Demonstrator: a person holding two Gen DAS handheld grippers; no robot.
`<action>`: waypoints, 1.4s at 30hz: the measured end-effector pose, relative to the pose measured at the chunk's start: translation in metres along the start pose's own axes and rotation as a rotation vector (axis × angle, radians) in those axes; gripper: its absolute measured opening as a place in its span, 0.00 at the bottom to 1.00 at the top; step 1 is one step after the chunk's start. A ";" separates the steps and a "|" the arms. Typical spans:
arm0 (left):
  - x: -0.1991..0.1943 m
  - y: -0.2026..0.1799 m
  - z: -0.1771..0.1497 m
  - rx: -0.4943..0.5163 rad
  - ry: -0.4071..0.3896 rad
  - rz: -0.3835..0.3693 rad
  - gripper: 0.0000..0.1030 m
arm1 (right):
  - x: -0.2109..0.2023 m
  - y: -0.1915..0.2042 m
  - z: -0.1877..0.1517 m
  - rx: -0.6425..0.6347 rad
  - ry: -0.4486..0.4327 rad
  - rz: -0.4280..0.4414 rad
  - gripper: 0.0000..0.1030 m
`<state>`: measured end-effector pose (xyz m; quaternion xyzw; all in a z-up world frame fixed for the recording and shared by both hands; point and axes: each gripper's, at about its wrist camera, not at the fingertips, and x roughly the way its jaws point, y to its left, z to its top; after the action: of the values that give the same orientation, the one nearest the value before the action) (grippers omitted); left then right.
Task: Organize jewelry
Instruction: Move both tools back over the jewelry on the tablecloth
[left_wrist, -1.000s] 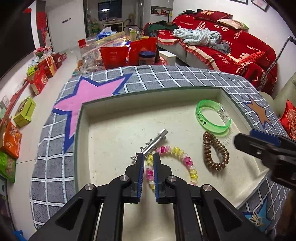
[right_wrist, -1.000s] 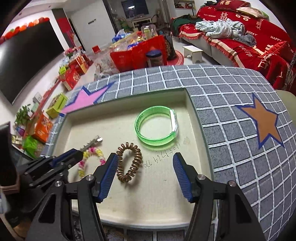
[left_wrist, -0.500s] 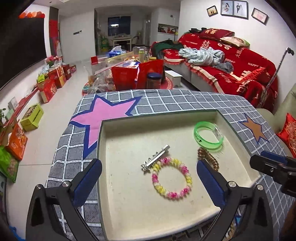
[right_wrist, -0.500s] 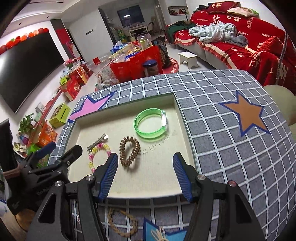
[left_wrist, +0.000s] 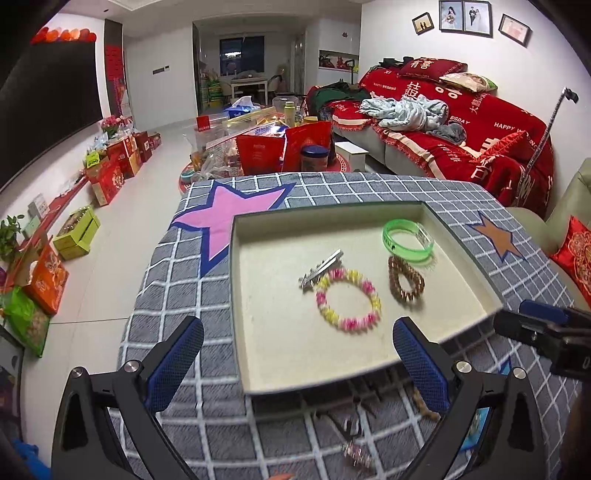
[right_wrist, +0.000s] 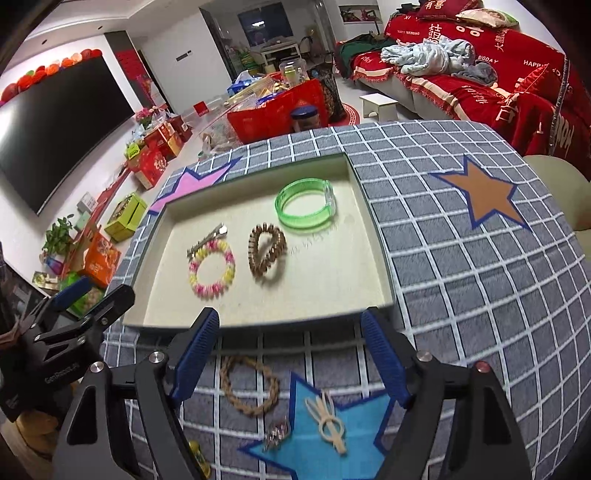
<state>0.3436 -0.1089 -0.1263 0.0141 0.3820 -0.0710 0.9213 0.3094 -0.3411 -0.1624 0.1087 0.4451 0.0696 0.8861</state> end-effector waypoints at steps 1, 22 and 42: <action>-0.003 0.001 -0.005 0.002 -0.003 0.010 1.00 | -0.001 -0.001 -0.003 0.003 0.001 0.000 0.80; -0.028 0.006 -0.091 -0.061 0.143 -0.062 1.00 | -0.038 -0.020 -0.064 0.031 0.032 -0.024 1.00; -0.036 -0.054 -0.125 0.028 0.208 -0.095 1.00 | -0.057 -0.059 -0.124 0.075 0.077 -0.135 1.00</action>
<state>0.2225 -0.1476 -0.1877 0.0159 0.4747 -0.1180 0.8720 0.1779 -0.3944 -0.2051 0.1090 0.4873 -0.0030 0.8664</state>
